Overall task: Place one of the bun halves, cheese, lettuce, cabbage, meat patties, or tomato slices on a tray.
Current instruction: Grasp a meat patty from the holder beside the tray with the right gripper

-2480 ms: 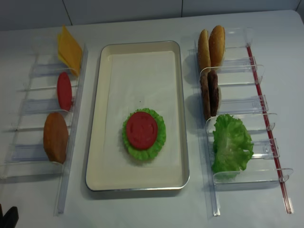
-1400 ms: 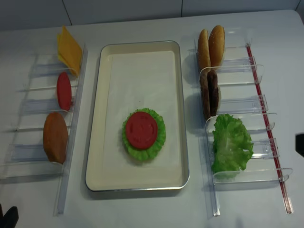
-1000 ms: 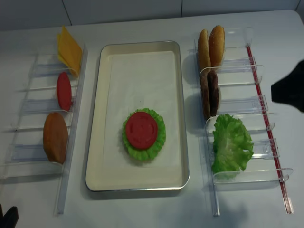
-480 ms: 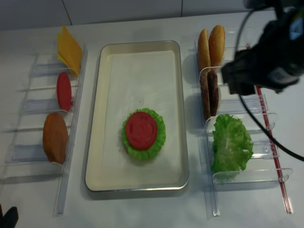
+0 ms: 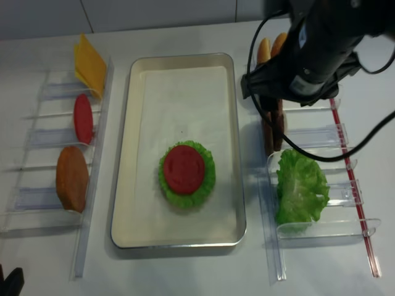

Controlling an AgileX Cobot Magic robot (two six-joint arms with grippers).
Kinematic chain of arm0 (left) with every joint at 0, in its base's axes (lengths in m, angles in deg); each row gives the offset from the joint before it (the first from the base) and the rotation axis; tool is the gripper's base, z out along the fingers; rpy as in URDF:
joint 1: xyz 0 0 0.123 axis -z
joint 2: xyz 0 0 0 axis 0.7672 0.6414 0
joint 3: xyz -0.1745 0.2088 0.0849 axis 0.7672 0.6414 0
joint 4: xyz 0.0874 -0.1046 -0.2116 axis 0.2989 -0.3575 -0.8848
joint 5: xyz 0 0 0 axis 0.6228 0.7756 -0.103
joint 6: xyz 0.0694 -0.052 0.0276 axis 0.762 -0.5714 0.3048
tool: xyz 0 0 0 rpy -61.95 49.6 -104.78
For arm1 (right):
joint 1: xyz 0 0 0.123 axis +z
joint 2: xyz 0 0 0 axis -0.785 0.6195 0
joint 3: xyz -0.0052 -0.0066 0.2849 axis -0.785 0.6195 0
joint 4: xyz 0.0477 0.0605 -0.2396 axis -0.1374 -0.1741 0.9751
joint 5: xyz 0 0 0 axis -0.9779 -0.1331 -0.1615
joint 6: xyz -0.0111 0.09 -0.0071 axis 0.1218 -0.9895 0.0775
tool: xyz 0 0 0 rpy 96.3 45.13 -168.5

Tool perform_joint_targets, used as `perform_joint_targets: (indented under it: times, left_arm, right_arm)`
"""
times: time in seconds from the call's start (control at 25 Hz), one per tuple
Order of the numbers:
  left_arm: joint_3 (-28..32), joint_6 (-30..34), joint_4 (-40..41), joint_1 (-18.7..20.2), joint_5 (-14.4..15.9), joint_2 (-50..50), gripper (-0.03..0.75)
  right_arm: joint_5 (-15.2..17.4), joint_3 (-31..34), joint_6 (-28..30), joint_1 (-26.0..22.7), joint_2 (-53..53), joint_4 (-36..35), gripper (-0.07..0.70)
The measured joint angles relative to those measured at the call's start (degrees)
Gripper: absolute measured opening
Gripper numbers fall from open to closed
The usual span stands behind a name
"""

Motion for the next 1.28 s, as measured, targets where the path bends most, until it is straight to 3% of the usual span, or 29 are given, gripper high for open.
perform_joint_targets:
  times: [0.32, 1.28]
  left_arm:
    - [0.0, 0.0, 0.0, 0.0, 0.0, 0.0, 0.230]
    - [0.0, 0.0, 0.0, 0.0, 0.0, 0.0, 0.230]
  right_arm:
    - [-4.7, -0.5, 0.0, 0.0, 3.6, -3.2, 0.507]
    - [-6.2, -0.5, 0.7, 0.0, 9.8, -3.5, 0.507]
